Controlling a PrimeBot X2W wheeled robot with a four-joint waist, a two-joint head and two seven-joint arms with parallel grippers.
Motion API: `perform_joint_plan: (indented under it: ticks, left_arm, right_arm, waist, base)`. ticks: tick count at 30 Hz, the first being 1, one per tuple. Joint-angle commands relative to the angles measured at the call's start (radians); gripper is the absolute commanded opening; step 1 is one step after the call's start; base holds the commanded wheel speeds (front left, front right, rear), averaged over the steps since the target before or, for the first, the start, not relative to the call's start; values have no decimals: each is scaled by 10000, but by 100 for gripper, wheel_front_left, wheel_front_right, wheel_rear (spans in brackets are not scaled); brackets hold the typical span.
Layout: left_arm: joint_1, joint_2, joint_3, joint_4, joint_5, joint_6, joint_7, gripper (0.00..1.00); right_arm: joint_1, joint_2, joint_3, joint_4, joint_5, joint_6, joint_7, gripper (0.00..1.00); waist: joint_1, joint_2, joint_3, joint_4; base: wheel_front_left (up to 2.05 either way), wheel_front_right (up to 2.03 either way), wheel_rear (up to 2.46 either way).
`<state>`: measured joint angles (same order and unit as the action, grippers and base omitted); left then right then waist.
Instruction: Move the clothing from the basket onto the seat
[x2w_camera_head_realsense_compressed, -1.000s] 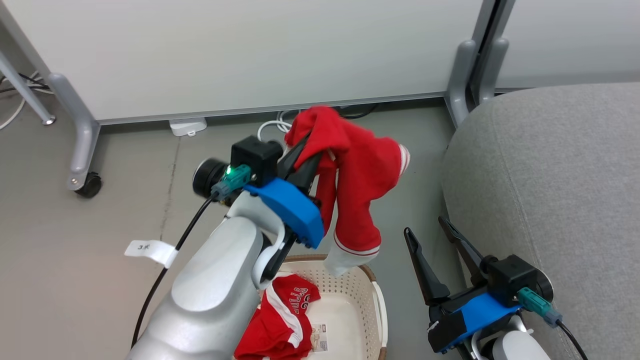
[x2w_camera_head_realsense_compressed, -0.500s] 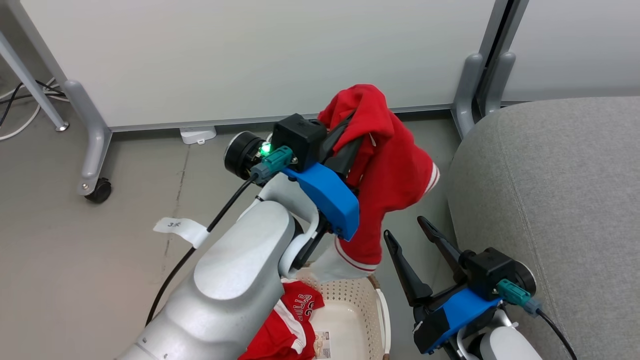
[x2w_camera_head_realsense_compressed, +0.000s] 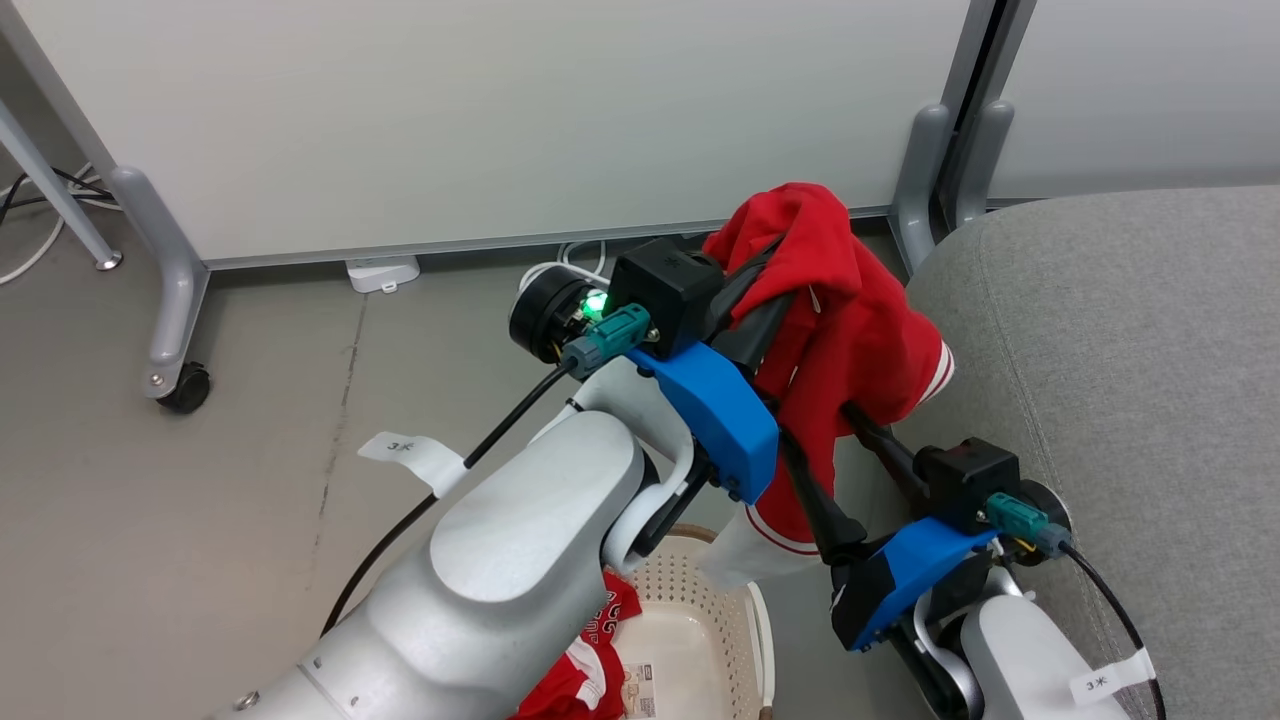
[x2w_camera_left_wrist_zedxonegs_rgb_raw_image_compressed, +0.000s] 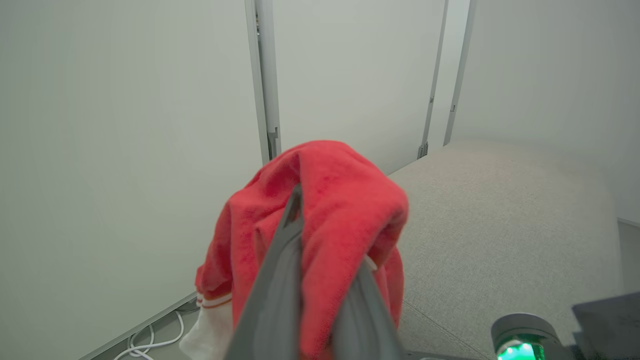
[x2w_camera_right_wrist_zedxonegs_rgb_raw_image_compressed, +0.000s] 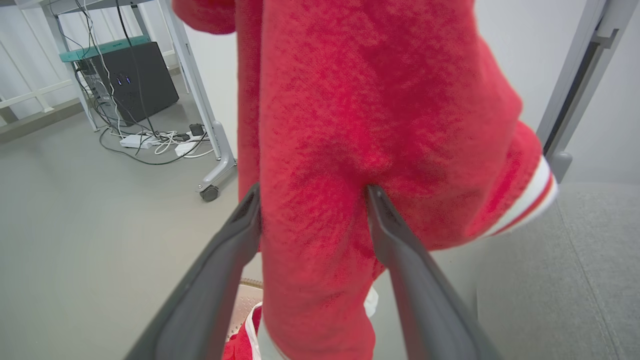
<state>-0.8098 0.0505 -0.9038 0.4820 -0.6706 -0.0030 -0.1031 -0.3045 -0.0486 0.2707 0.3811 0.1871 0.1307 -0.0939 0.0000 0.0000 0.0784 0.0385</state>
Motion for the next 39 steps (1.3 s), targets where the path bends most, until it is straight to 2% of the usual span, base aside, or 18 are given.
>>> perform_joint_plan:
  ticks: [1,12,13,14,15,36,37,39]
  left_arm:
    - [-213,4,-92,-58,-109,70,-68,0]
    - [-511,2,-975,90,-805,306,-318,0]
    - [-531,2,-1023,123,-861,324,-332,0]
    - [-553,3,-1065,154,-898,344,-350,0]
    - [-580,3,-1105,185,-951,355,-357,0]
    - [-901,3,-1595,843,-1407,519,-592,0]
    - [-888,1,-1616,851,-1462,502,-596,13]
    - [-927,3,-1674,883,-1472,519,-622,64]
  right_arm:
    - [-224,-32,-131,163,-66,1,-45,100]
    - [-1278,-30,-359,1973,-217,1,-231,100]
    - [-1336,-30,-341,2103,-206,1,-253,53]
    - [-1404,-30,-322,2235,-204,1,-300,32]
    - [-1466,-30,-290,2351,-227,1,-339,0]
    - [-1703,-30,143,3088,90,1,-875,0]
    - [-1707,-30,146,3098,108,1,-895,0]
    - [-1690,-30,157,3116,106,1,-910,0]
  waist:
    - [0,0,-7,21]
    - [0,0,-148,176]
    - [0,0,-174,177]
    - [0,0,-200,176]
    - [0,0,-222,174]
    - [0,0,-316,59]
    - [0,0,-325,60]
    - [0,0,-345,70]
  base:
    - [0,0,0]
    - [0,0,0]
    - [0,0,0]
    - [0,0,0]
    - [0,0,0]
    - [0,0,0]
    - [0,0,0]
    - [0,0,0]
